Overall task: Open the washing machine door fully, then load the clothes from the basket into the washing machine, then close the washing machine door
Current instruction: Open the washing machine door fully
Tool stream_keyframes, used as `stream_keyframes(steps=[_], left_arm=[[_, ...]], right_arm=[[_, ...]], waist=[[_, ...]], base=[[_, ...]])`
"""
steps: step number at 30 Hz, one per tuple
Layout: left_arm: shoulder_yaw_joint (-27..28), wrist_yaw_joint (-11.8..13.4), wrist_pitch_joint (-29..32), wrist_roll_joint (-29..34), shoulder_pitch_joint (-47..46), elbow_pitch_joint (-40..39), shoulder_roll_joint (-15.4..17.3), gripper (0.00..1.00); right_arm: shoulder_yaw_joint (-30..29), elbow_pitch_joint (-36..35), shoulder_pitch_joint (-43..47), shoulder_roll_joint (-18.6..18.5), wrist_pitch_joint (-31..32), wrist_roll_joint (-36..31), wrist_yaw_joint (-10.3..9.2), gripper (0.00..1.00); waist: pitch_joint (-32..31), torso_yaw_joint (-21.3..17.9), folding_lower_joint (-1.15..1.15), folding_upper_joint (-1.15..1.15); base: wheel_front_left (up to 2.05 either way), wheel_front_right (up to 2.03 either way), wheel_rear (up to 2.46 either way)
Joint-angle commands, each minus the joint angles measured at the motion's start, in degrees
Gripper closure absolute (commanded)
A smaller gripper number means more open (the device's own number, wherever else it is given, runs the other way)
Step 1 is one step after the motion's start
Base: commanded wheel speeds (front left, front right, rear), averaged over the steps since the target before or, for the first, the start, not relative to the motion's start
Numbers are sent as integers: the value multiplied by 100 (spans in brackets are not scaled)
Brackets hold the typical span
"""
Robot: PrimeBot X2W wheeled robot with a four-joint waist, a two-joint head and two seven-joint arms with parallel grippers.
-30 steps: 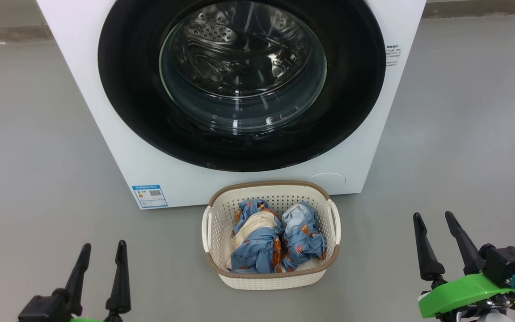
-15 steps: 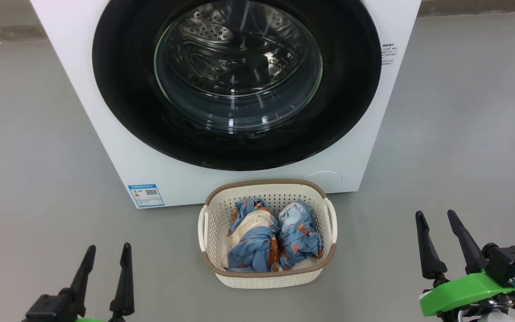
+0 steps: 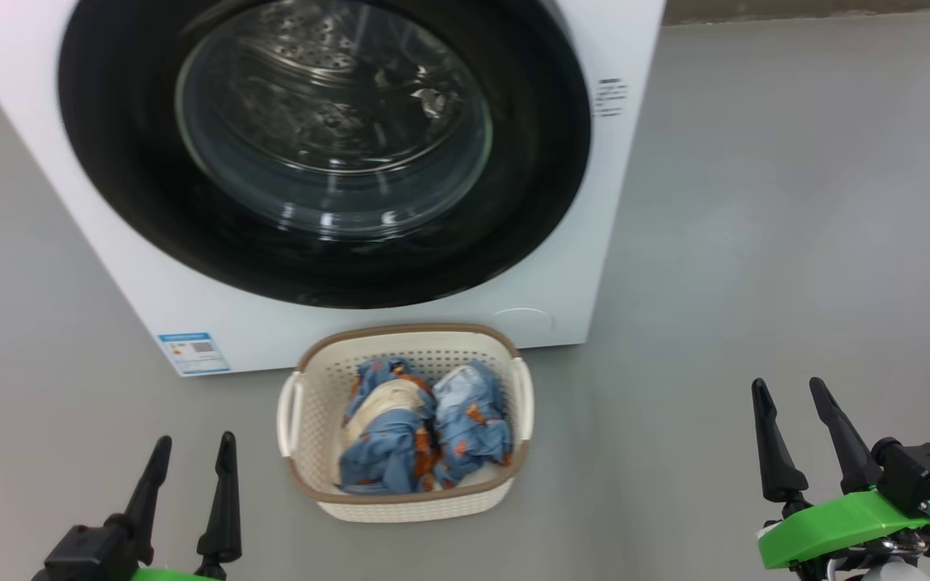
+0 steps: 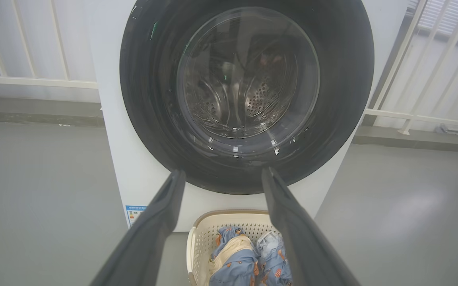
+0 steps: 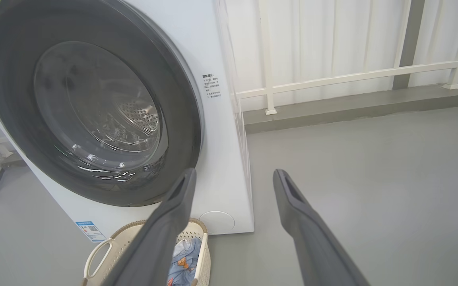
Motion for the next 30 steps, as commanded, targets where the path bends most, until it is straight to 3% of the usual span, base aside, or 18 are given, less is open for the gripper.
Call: stream_keyframes(steps=[1,17,30], left_arm=[[175,2,-61,36,-259,-117,111,0],[161,2,-61,-193,-256,-231,97,0],[84,2,-61,-265,-236,-222,94,0]], right_arm=[[113,-151,-151,-45,-71,-57,33,0],[102,-168,-150,-49,-71,-48,33,0],[114,-174,-154,-60,-71,-28,33,0]], waist=[[7,-3,0,0],[8,-27,0,0],[-5,-5,0,0]], base=[[123,123,-246],[111,111,-222],[22,22,-45]])
